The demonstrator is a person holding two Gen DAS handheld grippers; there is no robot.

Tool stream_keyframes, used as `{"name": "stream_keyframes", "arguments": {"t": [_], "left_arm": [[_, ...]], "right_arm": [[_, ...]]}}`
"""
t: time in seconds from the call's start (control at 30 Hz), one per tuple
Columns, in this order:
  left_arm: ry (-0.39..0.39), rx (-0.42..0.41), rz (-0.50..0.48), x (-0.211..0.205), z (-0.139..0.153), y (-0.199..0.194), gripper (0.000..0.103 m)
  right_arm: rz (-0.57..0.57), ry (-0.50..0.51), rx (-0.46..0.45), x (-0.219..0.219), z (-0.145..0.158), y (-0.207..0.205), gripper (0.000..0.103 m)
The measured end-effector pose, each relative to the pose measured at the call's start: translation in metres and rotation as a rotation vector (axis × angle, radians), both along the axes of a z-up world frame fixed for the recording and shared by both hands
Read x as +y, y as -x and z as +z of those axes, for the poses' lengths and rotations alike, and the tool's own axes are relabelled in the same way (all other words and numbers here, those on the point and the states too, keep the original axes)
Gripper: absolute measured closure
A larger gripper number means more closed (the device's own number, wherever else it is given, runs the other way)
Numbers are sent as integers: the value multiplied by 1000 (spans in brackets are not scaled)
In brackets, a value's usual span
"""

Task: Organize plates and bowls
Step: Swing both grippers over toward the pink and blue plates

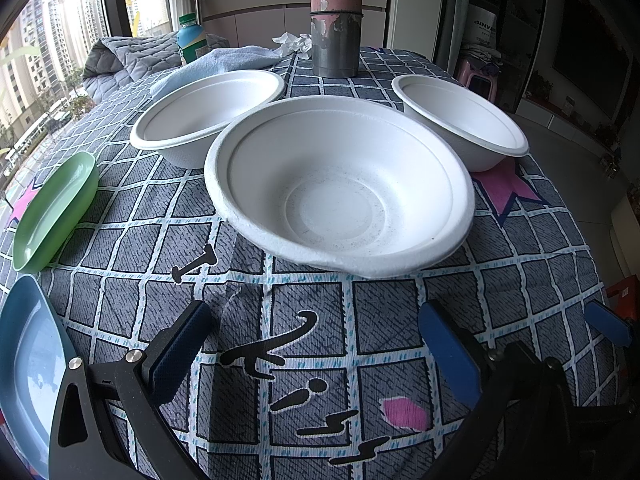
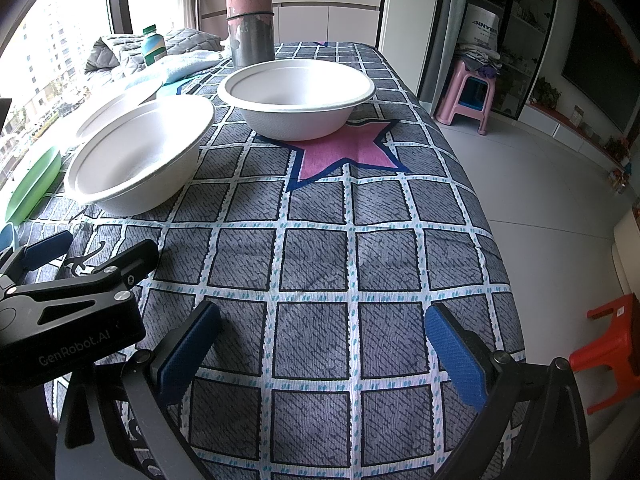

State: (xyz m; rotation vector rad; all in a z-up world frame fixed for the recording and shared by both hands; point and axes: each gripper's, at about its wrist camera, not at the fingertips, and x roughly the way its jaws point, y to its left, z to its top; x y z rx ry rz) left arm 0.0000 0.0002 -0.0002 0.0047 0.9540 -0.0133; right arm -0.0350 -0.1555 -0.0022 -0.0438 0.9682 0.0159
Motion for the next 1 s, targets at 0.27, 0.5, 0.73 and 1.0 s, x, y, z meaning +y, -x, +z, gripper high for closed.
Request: {"name": "stream_keyframes", "arguments": {"t": [0.27, 0.5, 0.73, 1.0], "left_arm": [[-6, 152, -8, -2, 2, -8, 0], [-51, 247, 27, 4, 44, -5, 0], [-38, 297, 61, 55, 107, -13, 0], [-113, 264, 156, 133, 156, 8, 0]], "right_arm": [[-4, 1, 95, -2, 2, -10, 1], [-2, 19, 372, -8, 21, -33, 1], [-75, -71, 248, -6, 122, -60, 1], [50, -305, 194, 33, 171, -70, 1]]}}
